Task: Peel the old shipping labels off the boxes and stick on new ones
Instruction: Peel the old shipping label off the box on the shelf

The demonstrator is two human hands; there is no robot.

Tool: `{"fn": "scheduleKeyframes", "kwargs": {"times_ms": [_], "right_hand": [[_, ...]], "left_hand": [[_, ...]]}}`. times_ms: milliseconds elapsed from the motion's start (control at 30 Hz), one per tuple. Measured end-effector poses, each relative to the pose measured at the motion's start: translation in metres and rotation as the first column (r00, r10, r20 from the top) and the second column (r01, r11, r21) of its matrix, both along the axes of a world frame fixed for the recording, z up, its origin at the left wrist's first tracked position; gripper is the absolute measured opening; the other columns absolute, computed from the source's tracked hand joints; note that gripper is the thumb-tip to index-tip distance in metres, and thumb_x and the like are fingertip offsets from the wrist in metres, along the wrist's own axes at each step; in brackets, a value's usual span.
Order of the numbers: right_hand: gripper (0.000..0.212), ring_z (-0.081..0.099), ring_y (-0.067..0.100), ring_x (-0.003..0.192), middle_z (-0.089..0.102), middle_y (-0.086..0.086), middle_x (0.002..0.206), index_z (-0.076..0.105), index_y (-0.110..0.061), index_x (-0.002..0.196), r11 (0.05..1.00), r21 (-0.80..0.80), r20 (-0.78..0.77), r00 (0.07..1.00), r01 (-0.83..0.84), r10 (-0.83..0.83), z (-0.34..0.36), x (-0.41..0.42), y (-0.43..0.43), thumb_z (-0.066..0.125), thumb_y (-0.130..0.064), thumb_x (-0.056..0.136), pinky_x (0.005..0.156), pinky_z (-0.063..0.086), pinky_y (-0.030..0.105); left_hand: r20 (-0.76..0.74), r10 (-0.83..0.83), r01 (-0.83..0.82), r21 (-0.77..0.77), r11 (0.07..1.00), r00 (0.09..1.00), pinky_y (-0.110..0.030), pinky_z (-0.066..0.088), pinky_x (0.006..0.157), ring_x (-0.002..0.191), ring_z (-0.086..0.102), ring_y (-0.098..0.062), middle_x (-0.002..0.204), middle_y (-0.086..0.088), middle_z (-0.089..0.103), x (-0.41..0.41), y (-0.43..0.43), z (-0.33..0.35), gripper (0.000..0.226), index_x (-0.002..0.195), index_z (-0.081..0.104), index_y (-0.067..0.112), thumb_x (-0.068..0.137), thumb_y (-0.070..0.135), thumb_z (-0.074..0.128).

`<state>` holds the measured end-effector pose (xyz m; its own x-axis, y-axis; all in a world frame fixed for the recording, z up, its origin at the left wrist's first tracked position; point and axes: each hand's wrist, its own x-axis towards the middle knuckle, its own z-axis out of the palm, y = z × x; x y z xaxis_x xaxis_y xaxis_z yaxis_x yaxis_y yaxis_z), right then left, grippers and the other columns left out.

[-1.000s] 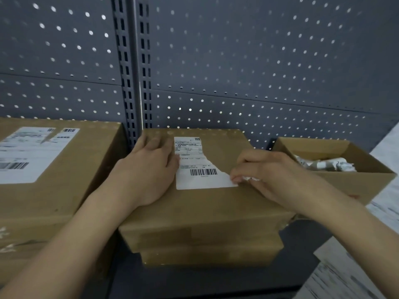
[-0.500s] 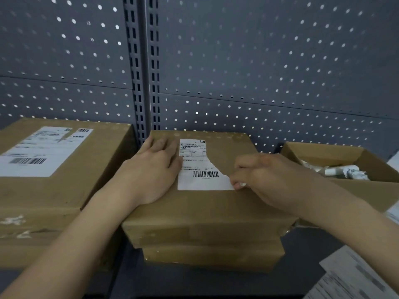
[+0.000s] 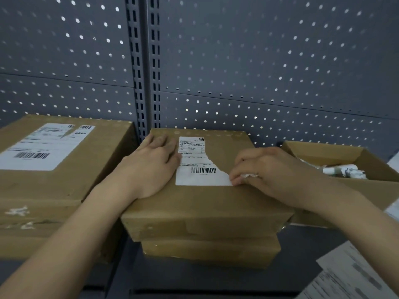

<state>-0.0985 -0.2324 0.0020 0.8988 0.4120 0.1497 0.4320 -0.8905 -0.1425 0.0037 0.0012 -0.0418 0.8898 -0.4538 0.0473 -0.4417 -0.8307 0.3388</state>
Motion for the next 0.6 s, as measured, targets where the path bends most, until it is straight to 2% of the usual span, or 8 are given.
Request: {"fn": "scheduleKeyframes", "kwargs": {"times_ms": [67,133,233,333,367,433,500,600], "right_hand": [[0.016,0.058,0.011,0.08,0.061,-0.008,0.091,0.073,-0.021,0.086,0.998,-0.052,0.024,1.0,-0.017,0.018,-0.001,-0.001,0.002,0.059,-0.018,0.094,0.074,0.049,0.032],[0.017,0.058,0.016,0.072,0.059,-0.005,0.087,0.071,-0.02,0.082,0.991,-0.125,0.107,0.992,-0.05,0.063,-0.003,-0.003,0.005,0.057,-0.014,0.089,0.063,0.052,0.034],[0.017,0.049,0.014,0.068,0.055,-0.004,0.082,0.065,-0.02,0.079,0.976,-0.214,0.158,0.984,-0.051,0.086,-0.008,-0.003,0.008,0.056,-0.005,0.083,0.056,0.047,0.027],[0.031,0.038,0.01,0.069,0.051,-0.005,0.077,0.062,-0.02,0.076,0.969,-0.239,0.232,0.965,-0.068,0.125,-0.013,-0.003,0.007,0.032,-0.012,0.079,0.05,0.045,0.027],[0.031,0.037,0.011,0.07,0.05,-0.004,0.078,0.061,-0.019,0.076,0.969,-0.24,0.258,0.959,-0.056,0.119,-0.016,-0.002,0.006,0.032,-0.01,0.078,0.048,0.047,0.03],[0.025,0.039,0.014,0.071,0.051,-0.002,0.08,0.062,-0.016,0.079,0.97,-0.243,0.278,0.957,-0.011,0.08,-0.021,-0.002,0.007,0.05,0.006,0.076,0.047,0.05,0.035],[0.031,0.045,0.016,0.072,0.053,-0.001,0.083,0.063,-0.014,0.081,0.978,-0.206,0.255,0.966,0.015,0.039,-0.022,-0.002,0.009,0.063,0.015,0.07,0.051,0.051,0.037],[0.023,0.05,0.014,0.074,0.056,-0.003,0.086,0.066,-0.017,0.084,0.994,-0.105,0.157,0.987,-0.016,0.032,-0.012,-0.001,0.006,0.062,0.006,0.083,0.063,0.052,0.036]], "left_hand": [[-0.004,0.002,-0.002,-0.002,1.0,1.0,-0.05,0.018,0.119,0.15,-0.006,-0.015,0.163,0.01,0.007,0.0,0.0,0.0,0.057,0.154,0.012,0.035,0.1,0.052,0.023],[-0.005,0.004,-0.004,-0.002,1.0,1.0,-0.05,0.018,0.119,0.15,-0.006,-0.015,0.163,0.011,0.006,-0.001,0.0,0.0,0.057,0.154,0.012,0.035,0.1,0.052,0.023],[-0.004,0.005,-0.005,0.003,1.0,1.0,-0.049,0.017,0.119,0.15,-0.006,-0.015,0.163,0.012,0.005,-0.002,-0.001,0.0,0.057,0.154,0.011,0.035,0.101,0.052,0.023],[-0.002,0.003,-0.003,-0.002,1.0,1.0,-0.048,0.016,0.12,0.15,-0.007,-0.015,0.163,0.012,0.005,-0.002,0.0,0.0,0.058,0.154,0.01,0.036,0.101,0.053,0.023],[-0.003,0.003,-0.003,-0.004,1.0,1.0,-0.048,0.015,0.12,0.15,-0.007,-0.015,0.163,0.012,0.005,-0.001,0.0,-0.001,0.058,0.154,0.01,0.036,0.1,0.053,0.024],[-0.001,0.006,-0.006,-0.005,1.0,1.0,-0.049,0.016,0.12,0.15,-0.006,-0.014,0.163,0.012,0.006,0.0,-0.001,-0.001,0.058,0.154,0.011,0.036,0.1,0.053,0.024],[0.006,0.011,-0.011,-0.014,1.0,1.0,-0.05,0.018,0.119,0.15,-0.005,-0.014,0.162,0.013,0.007,0.0,-0.001,-0.001,0.058,0.154,0.013,0.037,0.1,0.054,0.025],[0.006,0.017,-0.016,-0.055,0.998,1.0,-0.048,0.018,0.119,0.15,-0.003,-0.014,0.162,0.012,0.011,0.0,0.0,-0.001,0.057,0.153,0.02,0.036,0.099,0.054,0.028]]}}
